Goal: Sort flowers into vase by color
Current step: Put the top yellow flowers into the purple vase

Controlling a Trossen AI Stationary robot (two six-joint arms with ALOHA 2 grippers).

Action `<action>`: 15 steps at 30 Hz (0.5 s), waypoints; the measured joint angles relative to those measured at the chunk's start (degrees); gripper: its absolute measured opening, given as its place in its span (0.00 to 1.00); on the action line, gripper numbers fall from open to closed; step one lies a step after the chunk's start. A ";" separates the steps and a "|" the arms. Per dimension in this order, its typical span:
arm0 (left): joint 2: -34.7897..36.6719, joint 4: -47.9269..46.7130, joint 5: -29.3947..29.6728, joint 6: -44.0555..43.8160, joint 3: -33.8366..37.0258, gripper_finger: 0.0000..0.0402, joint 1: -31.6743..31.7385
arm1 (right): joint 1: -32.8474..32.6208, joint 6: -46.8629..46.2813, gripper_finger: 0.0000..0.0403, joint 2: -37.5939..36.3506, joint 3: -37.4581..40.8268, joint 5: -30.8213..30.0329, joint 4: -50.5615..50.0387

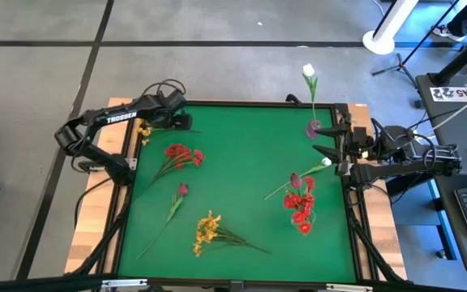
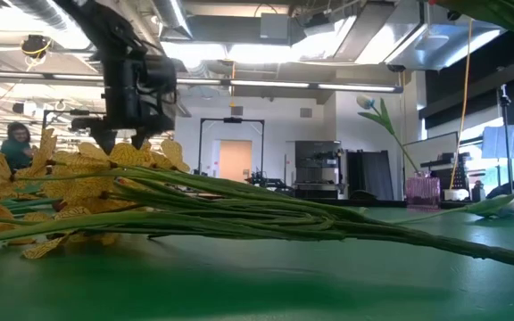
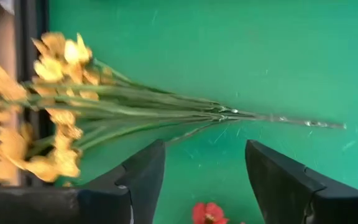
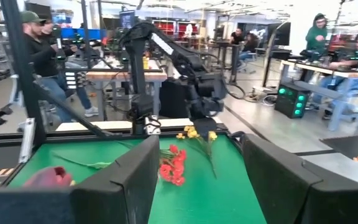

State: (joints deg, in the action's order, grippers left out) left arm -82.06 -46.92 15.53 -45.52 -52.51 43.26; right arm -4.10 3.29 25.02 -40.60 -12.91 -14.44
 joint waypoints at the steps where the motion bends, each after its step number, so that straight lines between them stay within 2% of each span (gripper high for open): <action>1: -0.87 -0.02 -0.15 -0.95 0.00 0.53 -0.02 | 0.00 0.00 0.56 -0.02 0.00 0.69 -0.12; 7: -6.44 0.33 -0.27 -8.79 0.00 0.50 -0.02 | 0.00 -0.02 0.56 -0.02 0.00 3.92 -0.70; 15: -9.36 3.24 -0.28 -10.90 0.00 0.50 0.57 | 0.00 -0.20 0.56 -0.02 0.00 7.72 -0.70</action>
State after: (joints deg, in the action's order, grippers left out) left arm -91.42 -43.67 15.25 -56.42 -52.51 43.83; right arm -4.10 3.08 24.99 -40.60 -5.19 -15.14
